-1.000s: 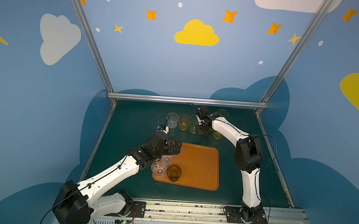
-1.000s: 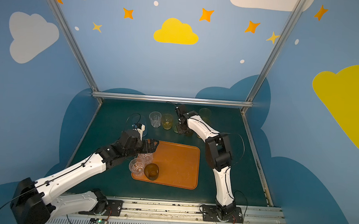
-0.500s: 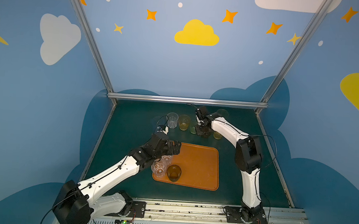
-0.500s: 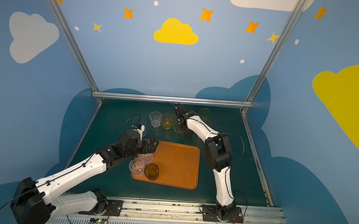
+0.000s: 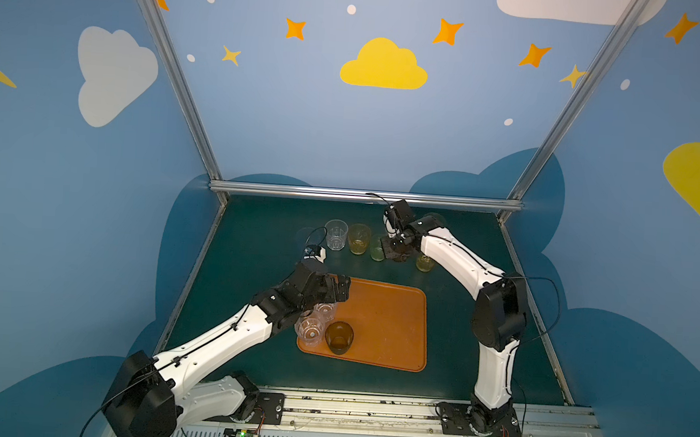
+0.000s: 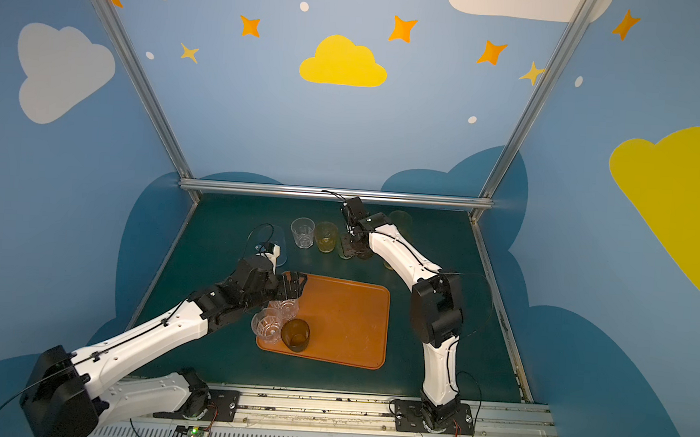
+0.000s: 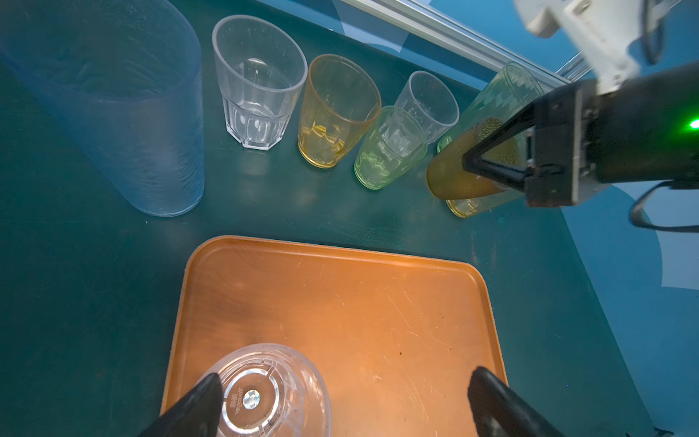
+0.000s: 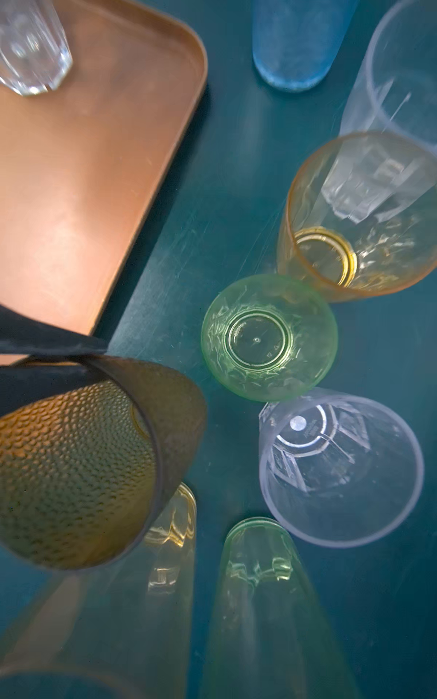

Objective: Place the glasses into the tray
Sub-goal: 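Lift the dimpled amber glass with the right gripper, then carry the dimpled amber glass with the right gripper over the tray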

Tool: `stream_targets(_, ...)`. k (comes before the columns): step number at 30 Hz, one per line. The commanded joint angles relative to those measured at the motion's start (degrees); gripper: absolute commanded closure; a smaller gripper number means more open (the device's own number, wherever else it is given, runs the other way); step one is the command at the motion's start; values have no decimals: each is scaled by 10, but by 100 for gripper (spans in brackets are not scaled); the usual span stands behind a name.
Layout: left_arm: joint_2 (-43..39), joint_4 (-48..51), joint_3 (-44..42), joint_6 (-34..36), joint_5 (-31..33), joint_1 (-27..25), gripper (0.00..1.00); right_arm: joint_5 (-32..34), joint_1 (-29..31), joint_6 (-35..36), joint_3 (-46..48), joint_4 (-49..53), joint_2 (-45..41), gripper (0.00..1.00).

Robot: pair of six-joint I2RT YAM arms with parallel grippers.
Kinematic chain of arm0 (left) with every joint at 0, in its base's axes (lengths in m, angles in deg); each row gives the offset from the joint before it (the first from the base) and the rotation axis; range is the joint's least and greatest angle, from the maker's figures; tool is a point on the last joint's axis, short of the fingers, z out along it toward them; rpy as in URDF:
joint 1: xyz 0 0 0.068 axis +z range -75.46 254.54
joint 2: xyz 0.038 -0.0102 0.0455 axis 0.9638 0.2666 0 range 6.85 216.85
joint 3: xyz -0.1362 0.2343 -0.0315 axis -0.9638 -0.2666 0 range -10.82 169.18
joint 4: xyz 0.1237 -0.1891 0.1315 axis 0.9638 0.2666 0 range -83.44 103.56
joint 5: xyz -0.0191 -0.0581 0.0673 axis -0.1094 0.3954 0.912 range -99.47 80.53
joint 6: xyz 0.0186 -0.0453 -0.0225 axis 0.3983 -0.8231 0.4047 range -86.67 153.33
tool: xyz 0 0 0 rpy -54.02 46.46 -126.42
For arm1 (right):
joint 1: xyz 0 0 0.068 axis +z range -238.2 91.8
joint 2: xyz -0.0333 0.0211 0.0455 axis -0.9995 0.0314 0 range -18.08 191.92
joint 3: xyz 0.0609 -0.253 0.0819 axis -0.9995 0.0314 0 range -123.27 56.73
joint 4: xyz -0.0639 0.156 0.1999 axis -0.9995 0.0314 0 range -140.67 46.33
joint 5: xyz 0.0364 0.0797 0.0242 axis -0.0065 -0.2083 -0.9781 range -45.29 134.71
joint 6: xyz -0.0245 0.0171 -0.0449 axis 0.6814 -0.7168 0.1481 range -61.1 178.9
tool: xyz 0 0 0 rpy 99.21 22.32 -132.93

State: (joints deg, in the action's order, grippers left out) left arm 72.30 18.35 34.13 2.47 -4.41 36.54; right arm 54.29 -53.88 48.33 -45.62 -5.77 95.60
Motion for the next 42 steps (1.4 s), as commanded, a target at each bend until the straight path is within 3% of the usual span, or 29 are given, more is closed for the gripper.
stream_targets(1,-8,-11,-9,-2,10,3,0,-29,7,-13,10,9,-38,100)
stream_targets(9,4,-3,-1,3,3,3,0,-32,21,-33,50,2,-115,100)
stream_targets(23,-14,-5,-20,4,71,7,0,-161,27,-129,188,-50,-263,100)
stream_targets(33,-34,-62,-63,8,-10,9,0,-218,47,-169,223,-49,-277,100)
stream_targets(42,-58,-97,-93,51,-33,8,0,-229,73,-213,259,-65,-269,100)
